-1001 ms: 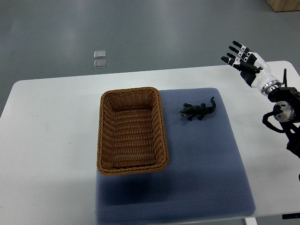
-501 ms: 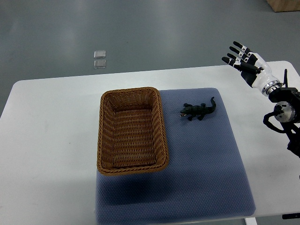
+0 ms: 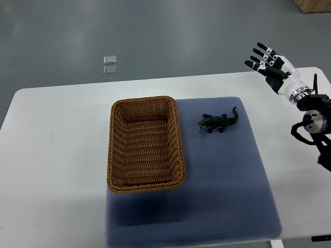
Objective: Place crocodile in brown basket with right hand
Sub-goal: 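Reach the right hand down over the green toy crocodile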
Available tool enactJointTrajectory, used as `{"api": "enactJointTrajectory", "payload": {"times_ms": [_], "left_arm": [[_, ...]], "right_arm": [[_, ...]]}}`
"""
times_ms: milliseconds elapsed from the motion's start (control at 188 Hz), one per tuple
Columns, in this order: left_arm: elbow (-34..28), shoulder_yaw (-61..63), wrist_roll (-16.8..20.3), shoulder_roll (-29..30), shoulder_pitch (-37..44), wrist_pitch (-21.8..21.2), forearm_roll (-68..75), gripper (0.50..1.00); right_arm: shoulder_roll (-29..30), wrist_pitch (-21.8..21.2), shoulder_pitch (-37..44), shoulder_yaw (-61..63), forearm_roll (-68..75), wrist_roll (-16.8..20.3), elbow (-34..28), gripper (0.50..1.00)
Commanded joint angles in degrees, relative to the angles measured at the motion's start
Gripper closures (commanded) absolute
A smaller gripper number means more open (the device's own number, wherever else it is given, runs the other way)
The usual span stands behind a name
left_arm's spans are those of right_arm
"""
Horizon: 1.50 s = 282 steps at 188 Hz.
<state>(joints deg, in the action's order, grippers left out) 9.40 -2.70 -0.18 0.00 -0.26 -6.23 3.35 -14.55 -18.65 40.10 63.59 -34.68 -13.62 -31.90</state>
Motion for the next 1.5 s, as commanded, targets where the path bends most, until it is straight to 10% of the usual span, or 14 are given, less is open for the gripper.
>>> {"api": "enactJointTrajectory", "payload": {"times_ms": [0, 362, 612, 969, 1496], "left_arm": [[0.0, 0.0, 0.0, 0.0, 0.0, 0.0, 0.0, 0.5], [0.0, 0.0, 0.0, 0.0, 0.0, 0.0, 0.0, 0.5], [0.0, 0.0, 0.0, 0.0, 0.0, 0.0, 0.1, 0.5], [0.0, 0.0, 0.0, 0.0, 0.0, 0.0, 0.0, 0.5], [0.0, 0.0, 0.0, 0.0, 0.0, 0.0, 0.0, 0.5]], "right_arm": [[-0.5, -1.7, 0.2, -0.5, -0.5, 0.1, 0.0, 0.572], [-8.0, -13.9, 3.2, -6.5, -24.0, -5.6, -6.2, 0.574], [-12.0, -14.7, 6.1, -12.4, -46.4, -10.8, -11.7, 0.572], [-12.4, -0.3, 16.3, -44.0, -50.1, -13.4, -12.0, 0.574], [-9.9, 7.1, 19.4, -55.3, -52.9, -13.4, -12.1, 0.574]]}}
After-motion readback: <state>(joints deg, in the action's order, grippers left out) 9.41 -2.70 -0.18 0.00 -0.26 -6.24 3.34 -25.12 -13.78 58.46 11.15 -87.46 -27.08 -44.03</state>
